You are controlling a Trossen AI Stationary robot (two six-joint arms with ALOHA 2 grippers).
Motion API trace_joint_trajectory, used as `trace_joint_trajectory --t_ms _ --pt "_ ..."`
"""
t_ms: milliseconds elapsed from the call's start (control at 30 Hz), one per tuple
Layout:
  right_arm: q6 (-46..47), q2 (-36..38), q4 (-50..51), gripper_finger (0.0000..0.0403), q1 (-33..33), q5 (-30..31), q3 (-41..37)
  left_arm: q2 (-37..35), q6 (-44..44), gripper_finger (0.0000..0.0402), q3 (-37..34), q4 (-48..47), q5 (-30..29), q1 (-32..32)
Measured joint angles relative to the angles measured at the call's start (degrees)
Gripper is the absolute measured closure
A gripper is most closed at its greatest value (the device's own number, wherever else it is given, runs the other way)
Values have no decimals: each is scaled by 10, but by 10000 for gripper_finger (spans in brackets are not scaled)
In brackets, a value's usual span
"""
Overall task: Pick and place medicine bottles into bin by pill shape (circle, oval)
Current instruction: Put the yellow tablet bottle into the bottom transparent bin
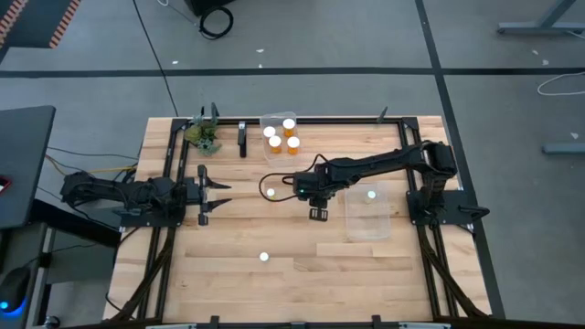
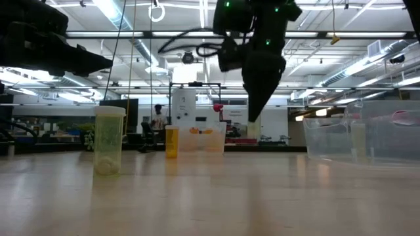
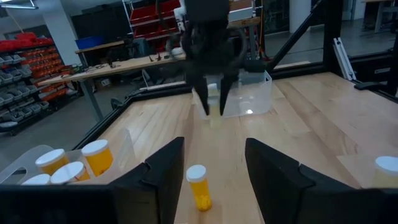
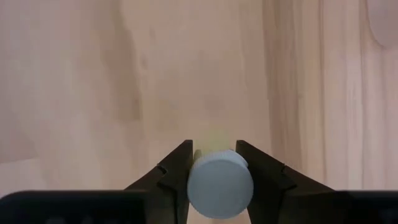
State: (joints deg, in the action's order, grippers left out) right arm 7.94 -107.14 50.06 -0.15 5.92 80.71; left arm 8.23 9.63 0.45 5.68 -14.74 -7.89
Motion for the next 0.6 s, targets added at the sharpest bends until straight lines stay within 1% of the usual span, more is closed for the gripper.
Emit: trace_joint_trajectory --t_ms 233,433,600 --pt "57 41 31 279 33 0 0 0 0 222 0 1 0 0" --pt "116 66 86 279 59 0 0 0 0 223 0 1 0 0" --pt "148 85 116 279 75 15 -11 0 0 224 0 1 0 0"
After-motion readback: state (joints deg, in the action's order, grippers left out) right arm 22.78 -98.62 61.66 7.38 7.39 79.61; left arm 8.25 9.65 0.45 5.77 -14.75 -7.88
